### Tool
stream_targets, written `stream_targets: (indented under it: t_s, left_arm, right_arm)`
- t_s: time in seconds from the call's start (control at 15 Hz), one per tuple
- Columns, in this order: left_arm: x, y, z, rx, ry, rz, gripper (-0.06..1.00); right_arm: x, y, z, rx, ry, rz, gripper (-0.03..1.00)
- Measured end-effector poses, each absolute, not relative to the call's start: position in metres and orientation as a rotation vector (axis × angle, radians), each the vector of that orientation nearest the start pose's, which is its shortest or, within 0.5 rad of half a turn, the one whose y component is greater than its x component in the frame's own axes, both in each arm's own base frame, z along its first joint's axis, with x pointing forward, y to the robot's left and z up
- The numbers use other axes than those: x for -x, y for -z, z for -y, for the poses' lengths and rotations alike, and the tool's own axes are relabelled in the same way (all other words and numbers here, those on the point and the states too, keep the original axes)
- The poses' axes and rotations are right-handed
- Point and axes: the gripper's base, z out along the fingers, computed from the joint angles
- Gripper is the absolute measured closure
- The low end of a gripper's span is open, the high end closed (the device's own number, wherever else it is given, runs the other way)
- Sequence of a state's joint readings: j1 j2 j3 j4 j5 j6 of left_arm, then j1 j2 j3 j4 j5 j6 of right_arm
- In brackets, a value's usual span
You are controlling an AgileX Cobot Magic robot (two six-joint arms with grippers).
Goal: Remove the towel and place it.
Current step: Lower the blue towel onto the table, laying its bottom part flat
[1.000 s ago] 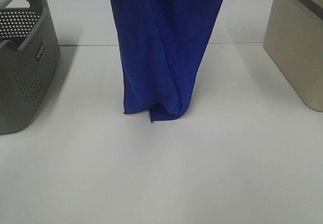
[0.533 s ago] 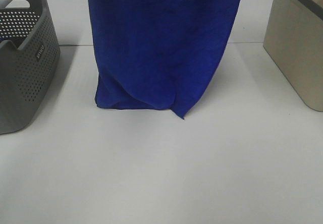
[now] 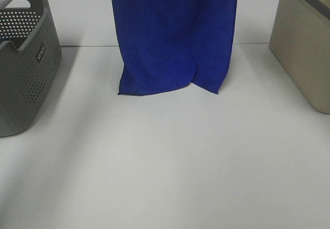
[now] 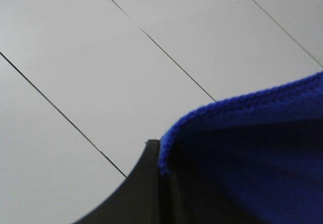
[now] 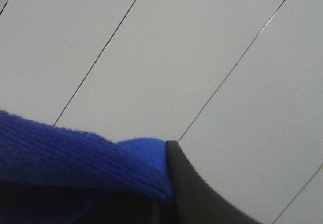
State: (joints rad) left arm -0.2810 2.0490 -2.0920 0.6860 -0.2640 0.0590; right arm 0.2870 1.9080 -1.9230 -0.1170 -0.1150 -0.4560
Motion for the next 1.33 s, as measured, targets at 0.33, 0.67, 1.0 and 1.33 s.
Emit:
stream_targets:
  t_s: [0.33,0.67,1.0,1.33]
  left_arm:
    - [-0.504,-0.450,0.156,-0.651,-0.365,-0.874,0.94]
    - [-0.510,-0.449,0.146,-0.635,-0.397,-0.896,0.94]
    - [-0.511,-0.448,0.144,-0.633,-0.407,-0.924,0.94]
    - [-0.513,-0.445,0.143,-0.630,-0.420,-0.963,0.94]
  right_arm:
    - [-0.471,-0.460,-0.139,0.528,0.252,-1.105,0.95]
    - [-0.475,-0.455,-0.136,0.538,0.260,-1.149,0.95]
    - [-0.477,-0.450,-0.135,0.558,0.260,-1.204,0.95]
    - [-0.477,-0.450,-0.135,0.546,0.241,-1.218,0.95]
